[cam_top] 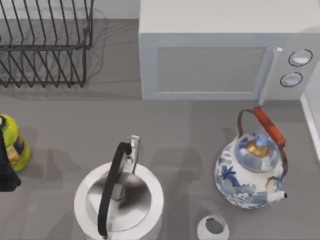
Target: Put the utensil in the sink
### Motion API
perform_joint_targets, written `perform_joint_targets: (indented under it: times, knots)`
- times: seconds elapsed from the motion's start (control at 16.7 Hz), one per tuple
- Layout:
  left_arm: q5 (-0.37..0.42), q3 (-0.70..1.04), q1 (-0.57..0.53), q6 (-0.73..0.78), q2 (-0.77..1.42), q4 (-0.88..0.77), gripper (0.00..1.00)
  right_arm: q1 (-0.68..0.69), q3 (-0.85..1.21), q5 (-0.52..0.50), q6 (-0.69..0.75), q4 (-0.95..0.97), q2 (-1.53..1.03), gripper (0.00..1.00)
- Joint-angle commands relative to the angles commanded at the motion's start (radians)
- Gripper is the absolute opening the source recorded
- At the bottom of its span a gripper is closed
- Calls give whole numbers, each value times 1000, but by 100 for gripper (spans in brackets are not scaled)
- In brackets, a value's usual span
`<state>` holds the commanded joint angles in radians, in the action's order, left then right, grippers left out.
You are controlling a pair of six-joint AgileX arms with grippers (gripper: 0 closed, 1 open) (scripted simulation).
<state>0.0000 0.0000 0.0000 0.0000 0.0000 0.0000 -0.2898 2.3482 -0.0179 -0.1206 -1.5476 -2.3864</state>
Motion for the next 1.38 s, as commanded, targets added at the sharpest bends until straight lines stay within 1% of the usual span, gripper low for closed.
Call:
perform_joint_targets:
  times: [0.18,0.3,0.48,0.6,0.9,1.02,1.14,1.38]
  knots:
    - [0,0,0,0,0,0,100,62,274,-7,-61,-77,-171,0]
    - [0,0,0,0,0,0,100,97,406,-11,-94,-114,-258,0]
    - [0,0,0,0,0,0,100,133,526,-17,-128,-147,-341,0]
    - [0,0,0,0,0,0,100,142,554,-18,-137,-154,-361,0]
    - [0,0,0,0,0,0,100,137,549,-16,-138,-149,-359,0]
    - [0,0,0,0,0,0,100,137,512,-16,-138,-116,-340,0]
    - [0,0,0,0,0,0,100,139,432,-15,-137,-59,-311,0]
    - [0,0,0,0,0,0,100,142,194,-14,-136,80,-248,0]
